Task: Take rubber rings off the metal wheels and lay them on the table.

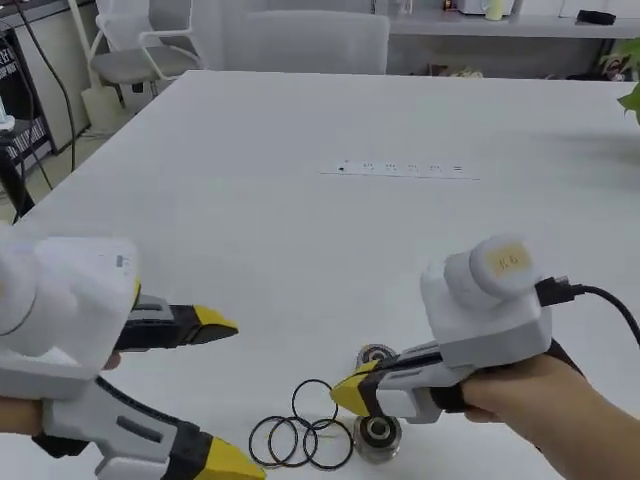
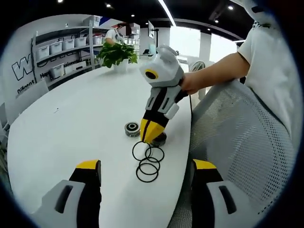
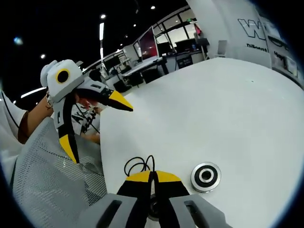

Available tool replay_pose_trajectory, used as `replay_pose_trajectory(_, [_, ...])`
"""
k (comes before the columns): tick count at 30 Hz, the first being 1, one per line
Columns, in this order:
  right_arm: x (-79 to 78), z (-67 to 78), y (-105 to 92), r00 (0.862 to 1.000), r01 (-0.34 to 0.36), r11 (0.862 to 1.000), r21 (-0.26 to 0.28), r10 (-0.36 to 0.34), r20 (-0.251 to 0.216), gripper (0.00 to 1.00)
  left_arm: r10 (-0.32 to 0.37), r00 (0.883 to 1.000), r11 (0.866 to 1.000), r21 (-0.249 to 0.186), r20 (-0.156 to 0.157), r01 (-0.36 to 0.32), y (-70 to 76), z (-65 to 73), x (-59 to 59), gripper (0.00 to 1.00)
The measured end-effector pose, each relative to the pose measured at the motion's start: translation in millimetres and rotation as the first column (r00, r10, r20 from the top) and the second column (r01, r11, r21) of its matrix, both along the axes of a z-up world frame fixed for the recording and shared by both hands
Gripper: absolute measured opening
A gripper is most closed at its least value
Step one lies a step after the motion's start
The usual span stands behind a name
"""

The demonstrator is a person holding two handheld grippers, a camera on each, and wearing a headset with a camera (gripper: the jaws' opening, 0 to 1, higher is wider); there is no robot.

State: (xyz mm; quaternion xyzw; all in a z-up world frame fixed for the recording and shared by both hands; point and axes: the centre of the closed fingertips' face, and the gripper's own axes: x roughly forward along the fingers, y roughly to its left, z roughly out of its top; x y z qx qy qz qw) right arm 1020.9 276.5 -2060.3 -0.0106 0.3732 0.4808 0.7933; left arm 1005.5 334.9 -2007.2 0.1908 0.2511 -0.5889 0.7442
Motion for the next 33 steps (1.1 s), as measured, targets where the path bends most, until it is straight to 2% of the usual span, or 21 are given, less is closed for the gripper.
replay_pose_trajectory(5, [5.3, -3.0, -3.0, 0.999, 0.004, 0.999, -0.038, -0.002, 0.043, 0.19, 0.079, 0.997, 0.997, -0.016, -0.011, -0.079, 16.8, -3.9, -1.3, 0.75])
replay_pose_trajectory(9, [8.8, -1.7, -8.3, 0.999, 0.021, 0.999, -0.033, -0.019, 0.040, 0.18, 0.115, 0.993, 0.993, -0.034, -0.024, -0.116, 22.5, -6.4, -4.4, 0.75])
replay_pose_trajectory(14, [16.7, 8.5, -12.2, 0.997, 0.063, 0.998, 0.006, -0.064, 0.047, 0.17, 0.130, 0.991, 0.991, -0.038, -0.034, -0.131, 24.3, -11.0, -7.4, 0.75])
replay_pose_trajectory(19, [20.4, 12.5, -15.8, 0.995, 0.080, 0.997, 0.008, -0.081, 0.059, 0.17, 0.148, 0.988, 0.987, -0.053, -0.038, -0.150, 23.6, -11.2, -7.9, 0.75])
replay_pose_trajectory(26, [27.0, 27.7, -18.9, 0.991, 0.099, 0.994, 0.040, -0.102, 0.092, 0.18, 0.161, 0.986, 0.984, -0.064, -0.045, -0.164, 22.4, -12.4, -10.0, 0.75])
replay_pose_trajectory(33, [31.8, 47.0, -18.7, 0.984, 0.108, 0.990, 0.088, -0.119, 0.133, 0.21, 0.156, 0.986, 0.984, -0.084, -0.053, -0.160, 13.2, -11.7, -11.9, 0.75])
